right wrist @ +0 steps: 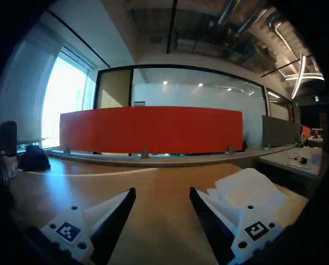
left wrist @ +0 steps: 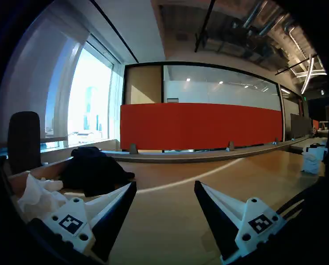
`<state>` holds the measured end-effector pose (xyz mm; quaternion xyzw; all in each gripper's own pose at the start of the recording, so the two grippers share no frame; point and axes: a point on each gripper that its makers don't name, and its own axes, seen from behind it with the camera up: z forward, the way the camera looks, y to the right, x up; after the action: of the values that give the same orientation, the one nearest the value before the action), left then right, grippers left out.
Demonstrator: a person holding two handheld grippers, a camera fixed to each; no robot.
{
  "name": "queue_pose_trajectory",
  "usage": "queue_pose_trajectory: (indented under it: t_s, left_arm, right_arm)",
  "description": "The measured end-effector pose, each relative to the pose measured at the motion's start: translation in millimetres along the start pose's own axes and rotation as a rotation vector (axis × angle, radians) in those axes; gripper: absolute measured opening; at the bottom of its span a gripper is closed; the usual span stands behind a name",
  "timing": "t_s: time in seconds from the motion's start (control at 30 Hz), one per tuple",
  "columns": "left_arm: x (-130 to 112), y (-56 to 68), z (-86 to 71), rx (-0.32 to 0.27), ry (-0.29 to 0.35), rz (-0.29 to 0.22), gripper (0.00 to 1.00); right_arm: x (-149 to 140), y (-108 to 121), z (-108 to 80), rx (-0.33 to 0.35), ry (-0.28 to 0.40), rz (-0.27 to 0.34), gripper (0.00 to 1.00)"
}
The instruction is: Fold towel
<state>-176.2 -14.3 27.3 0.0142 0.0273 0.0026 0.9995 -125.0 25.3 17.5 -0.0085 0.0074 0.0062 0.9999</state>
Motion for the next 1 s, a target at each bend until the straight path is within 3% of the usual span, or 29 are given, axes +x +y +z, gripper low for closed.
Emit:
queue_pose_trajectory:
  t_s: [1.0]
  left_arm:
    - [0.0,0.1,-0.3,0.0,0.0,0.0,0.97]
  right_arm:
    - [5.4,-7.4,-4.2,0.017,0.027,0.0,0.95]
